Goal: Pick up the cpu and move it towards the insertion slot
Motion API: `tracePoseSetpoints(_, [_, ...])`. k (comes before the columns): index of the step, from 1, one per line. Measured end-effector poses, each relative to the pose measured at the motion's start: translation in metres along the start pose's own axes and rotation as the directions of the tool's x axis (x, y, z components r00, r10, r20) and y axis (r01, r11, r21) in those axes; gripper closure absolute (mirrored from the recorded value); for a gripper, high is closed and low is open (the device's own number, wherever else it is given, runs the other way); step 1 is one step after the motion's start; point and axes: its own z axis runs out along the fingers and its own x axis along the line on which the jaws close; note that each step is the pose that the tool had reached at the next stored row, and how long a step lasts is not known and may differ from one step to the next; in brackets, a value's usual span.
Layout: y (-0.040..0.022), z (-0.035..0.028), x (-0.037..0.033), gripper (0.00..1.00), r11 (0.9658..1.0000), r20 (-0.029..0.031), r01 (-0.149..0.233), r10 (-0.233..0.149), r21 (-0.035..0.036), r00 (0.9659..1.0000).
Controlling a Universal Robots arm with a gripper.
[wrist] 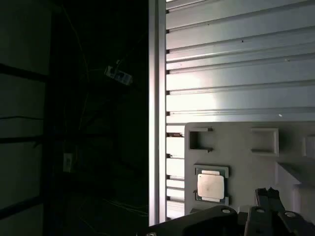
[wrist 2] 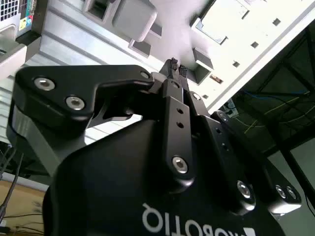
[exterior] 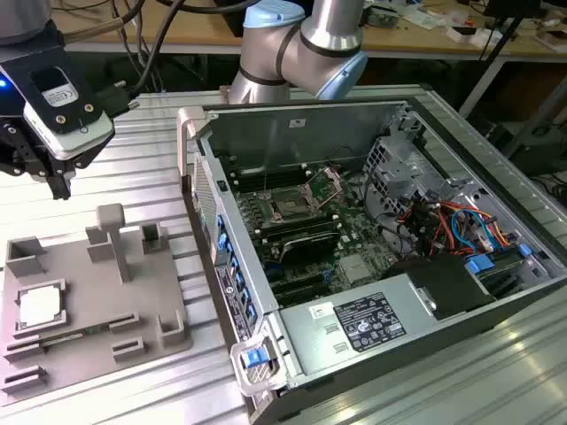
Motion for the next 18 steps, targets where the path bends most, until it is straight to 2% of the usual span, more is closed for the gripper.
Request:
tracePoseSetpoints(12, [0.0000,0.0000,0.0010,0.89,1.0000,0.0000,0.000,0.000,0.0000,1.0000])
tracePoseSetpoints(16, [0.0000,0.0003,0.0039,0.89,1.0000,0.0000,0.000,0.000,0.0000,1.0000])
tracePoseSetpoints(18, [-0.0003,0.0006,0.0079,0.89,1.0000,-0.0001,0.000,0.000,0.0000,1.0000])
